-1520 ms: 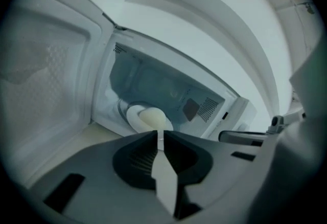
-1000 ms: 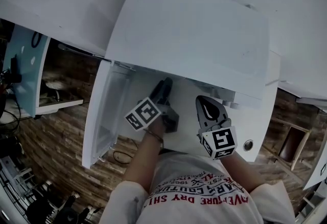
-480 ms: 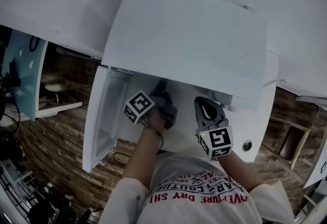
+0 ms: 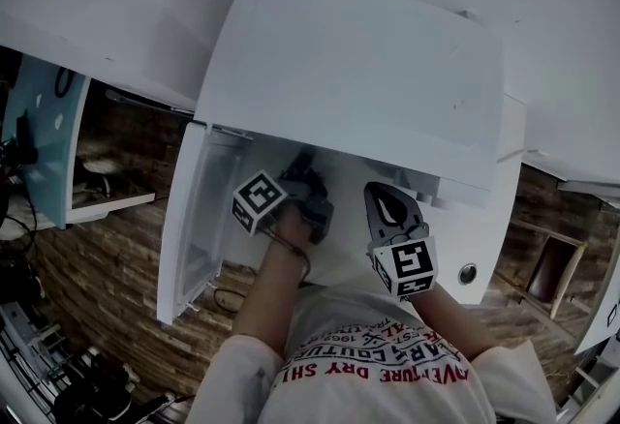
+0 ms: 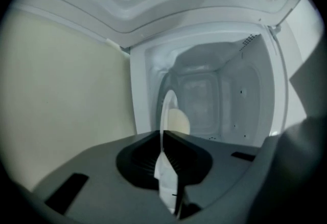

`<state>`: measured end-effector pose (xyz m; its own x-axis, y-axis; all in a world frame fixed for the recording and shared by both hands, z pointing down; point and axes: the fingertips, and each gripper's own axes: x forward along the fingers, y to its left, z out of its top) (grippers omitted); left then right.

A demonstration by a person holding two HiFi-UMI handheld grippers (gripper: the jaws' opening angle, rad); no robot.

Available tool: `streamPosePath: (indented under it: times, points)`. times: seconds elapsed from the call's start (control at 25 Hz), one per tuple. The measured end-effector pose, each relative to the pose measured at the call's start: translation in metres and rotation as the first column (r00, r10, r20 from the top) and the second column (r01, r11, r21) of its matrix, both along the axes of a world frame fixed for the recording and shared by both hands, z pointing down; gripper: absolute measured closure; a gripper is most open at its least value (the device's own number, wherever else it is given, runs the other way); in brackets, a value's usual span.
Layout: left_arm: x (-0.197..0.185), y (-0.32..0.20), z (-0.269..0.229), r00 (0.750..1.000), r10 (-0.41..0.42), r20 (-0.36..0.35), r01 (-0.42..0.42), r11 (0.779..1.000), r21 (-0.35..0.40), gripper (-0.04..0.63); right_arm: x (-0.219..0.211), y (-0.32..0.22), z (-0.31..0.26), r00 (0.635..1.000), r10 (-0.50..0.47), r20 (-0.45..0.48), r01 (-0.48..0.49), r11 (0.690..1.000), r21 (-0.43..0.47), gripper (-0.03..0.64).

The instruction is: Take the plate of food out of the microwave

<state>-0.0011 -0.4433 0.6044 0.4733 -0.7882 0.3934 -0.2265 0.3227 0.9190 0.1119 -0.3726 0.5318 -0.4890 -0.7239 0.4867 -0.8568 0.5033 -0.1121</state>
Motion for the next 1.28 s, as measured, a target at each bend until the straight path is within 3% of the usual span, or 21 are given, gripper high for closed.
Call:
streamPosePath:
  times: [0.16,0.44,0.76,1.28]
  points:
    - [0.001,0.004,-0.012,0.999,0.038,0.021,-0.039,0.998,0.05,0.577,0.002,0.002,-0.002,1.0,0.017,-0.003,-0.017,1.0,0.002,0.606]
    - [-0.006,0.022,-0.022,0.999,0.041,-0.008,-0.04,0.997,0.07,0.577,-0.003,0.008,-0.012,0.999,0.036,-0.004,-0.036,0.999,0.025,0.606]
    - [-0.014,0.065,-0.042,0.993,0.111,-0.027,-0.108,0.988,0.112,0.577,0.0,0.02,-0.032,0.996,0.092,-0.012,-0.091,0.992,0.083,0.606]
    - [-0.017,0.129,-0.11,0.958,0.285,-0.036,-0.269,0.933,0.24,0.577,0.012,0.062,-0.067,0.963,0.267,0.022,-0.267,0.947,0.179,0.607]
